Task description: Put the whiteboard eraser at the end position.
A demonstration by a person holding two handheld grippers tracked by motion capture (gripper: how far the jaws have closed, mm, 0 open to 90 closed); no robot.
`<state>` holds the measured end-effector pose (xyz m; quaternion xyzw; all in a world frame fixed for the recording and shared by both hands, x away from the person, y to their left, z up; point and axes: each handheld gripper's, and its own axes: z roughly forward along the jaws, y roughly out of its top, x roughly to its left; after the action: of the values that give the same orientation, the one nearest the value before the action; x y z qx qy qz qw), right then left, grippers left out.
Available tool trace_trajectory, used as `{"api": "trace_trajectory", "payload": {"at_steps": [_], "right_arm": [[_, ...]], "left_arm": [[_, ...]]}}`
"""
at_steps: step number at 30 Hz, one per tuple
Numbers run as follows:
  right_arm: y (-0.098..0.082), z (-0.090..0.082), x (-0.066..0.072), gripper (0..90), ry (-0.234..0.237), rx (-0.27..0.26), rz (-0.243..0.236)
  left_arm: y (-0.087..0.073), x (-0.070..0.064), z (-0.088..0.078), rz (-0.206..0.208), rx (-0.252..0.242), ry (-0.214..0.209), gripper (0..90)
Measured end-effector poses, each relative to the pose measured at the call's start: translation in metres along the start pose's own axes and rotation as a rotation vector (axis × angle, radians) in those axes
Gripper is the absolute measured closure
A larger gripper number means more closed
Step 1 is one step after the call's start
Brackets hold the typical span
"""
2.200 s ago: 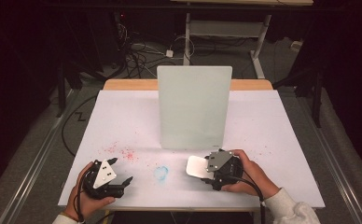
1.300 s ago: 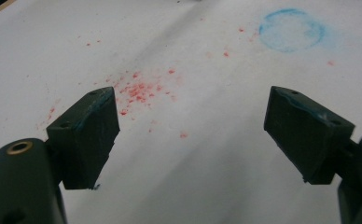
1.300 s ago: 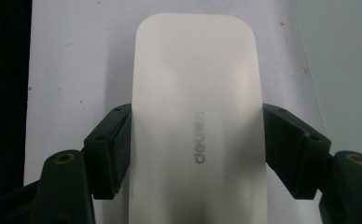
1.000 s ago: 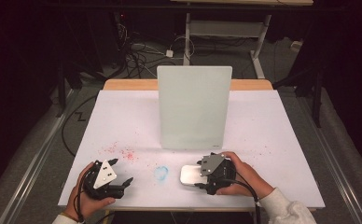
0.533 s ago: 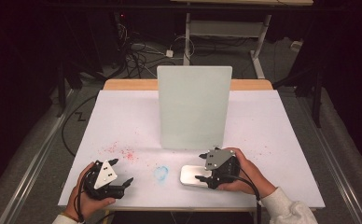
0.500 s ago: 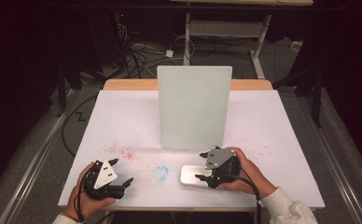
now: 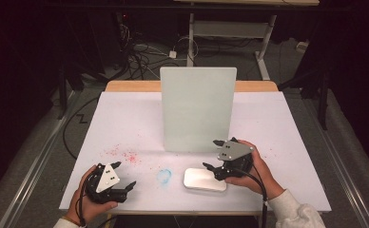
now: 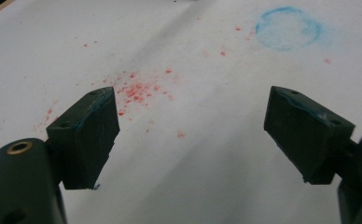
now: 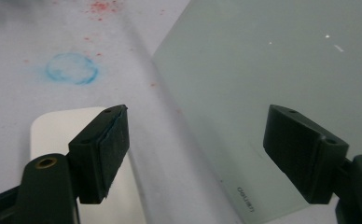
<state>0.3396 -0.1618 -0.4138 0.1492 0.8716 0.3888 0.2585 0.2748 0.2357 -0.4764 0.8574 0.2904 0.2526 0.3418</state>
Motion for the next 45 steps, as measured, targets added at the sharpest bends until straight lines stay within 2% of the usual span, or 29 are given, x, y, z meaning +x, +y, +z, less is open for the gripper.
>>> {"api": "trace_trajectory", "payload": {"at_steps": [3, 9, 17, 28, 37, 45], "right_arm": [[-0.001, -0.001, -0.002, 21.0, -0.015, -0.010, 0.012], [-0.002, -0.004, -0.005, 20.0, -0.084, -0.039, 0.037], [-0.003, -0.012, -0.013, 19.8, -0.140, -0.062, 0.060], [-0.012, -0.027, -0.022, 19.8, -0.226, -0.046, 0.076], [-0.023, -0.041, -0.024, 19.8, -0.268, -0.038, 0.085], [-0.033, -0.048, -0.022, 19.5, -0.281, -0.041, 0.096]], "left_arm": [[0.000, 0.000, 0.000, 0.000, 0.001, 0.000, 17.2], [0.000, 0.000, 0.000, 0.001, 0.000, -0.001, 17.2], [0.000, 0.000, 0.001, -0.001, -0.001, -0.005, 17.2], [0.004, 0.000, 0.005, 0.007, -0.005, -0.015, 17.2], [0.006, 0.000, 0.007, 0.019, -0.007, -0.024, 17.2], [0.006, 0.001, 0.008, 0.017, -0.012, -0.027, 17.2]]}}
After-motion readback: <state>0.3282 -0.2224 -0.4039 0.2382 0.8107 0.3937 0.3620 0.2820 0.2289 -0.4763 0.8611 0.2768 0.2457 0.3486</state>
